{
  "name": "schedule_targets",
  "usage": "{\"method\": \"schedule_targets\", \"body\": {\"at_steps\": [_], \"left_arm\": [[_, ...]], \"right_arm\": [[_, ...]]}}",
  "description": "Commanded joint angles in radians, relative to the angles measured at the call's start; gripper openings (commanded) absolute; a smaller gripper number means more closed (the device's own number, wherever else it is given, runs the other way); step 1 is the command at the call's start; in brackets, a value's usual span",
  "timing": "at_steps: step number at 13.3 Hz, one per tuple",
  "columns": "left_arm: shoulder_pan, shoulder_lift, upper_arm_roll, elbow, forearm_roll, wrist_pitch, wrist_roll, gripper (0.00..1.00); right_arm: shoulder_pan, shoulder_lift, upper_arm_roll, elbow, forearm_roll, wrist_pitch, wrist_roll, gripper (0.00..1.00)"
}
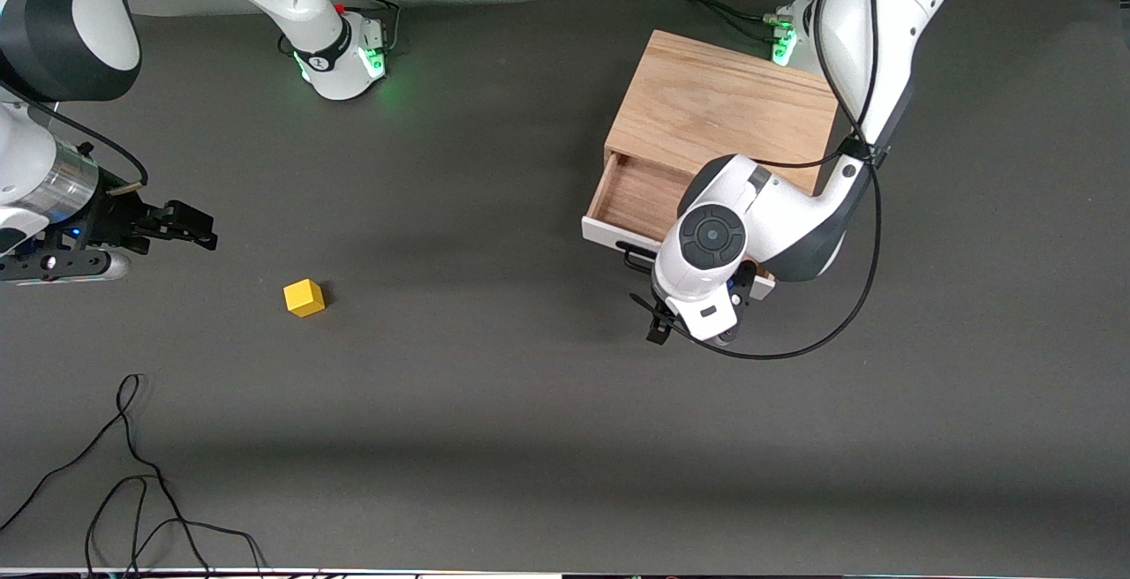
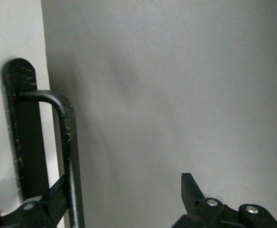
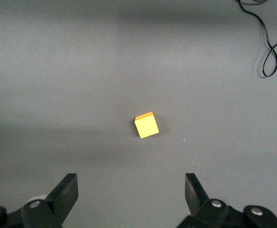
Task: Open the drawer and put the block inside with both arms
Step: 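Pull the drawer handle outward with the left gripper to open it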
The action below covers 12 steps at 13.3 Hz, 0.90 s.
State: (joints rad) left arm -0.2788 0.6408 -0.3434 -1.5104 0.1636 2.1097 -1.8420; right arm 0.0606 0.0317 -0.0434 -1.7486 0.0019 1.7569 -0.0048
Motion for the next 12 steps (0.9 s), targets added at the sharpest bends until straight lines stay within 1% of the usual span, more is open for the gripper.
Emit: {"method": "schedule_targets", "body": {"at_steps": [1, 5, 12], "left_arm": [[-0.022, 0.056, 0.004, 0.068, 0.022, 0.081, -0.016, 1.0], [-0.023, 0.063, 0.004, 0.068, 0.037, 0.15, -0.016, 1.0], [-0.031, 0.071, 0.004, 0.11, 0.037, 0.165, -0.016, 1.0]], "right_arm": [[0.002, -0.004, -0.003, -0.003, -0.008, 0.009, -0.004, 1.0], [0.001, -0.004, -0.006, -0.002, -0.008, 0.009, -0.011, 1.0], [0.001, -0.007, -0.007, -0.002, -0.008, 0.001, -0.012, 1.0]]}}
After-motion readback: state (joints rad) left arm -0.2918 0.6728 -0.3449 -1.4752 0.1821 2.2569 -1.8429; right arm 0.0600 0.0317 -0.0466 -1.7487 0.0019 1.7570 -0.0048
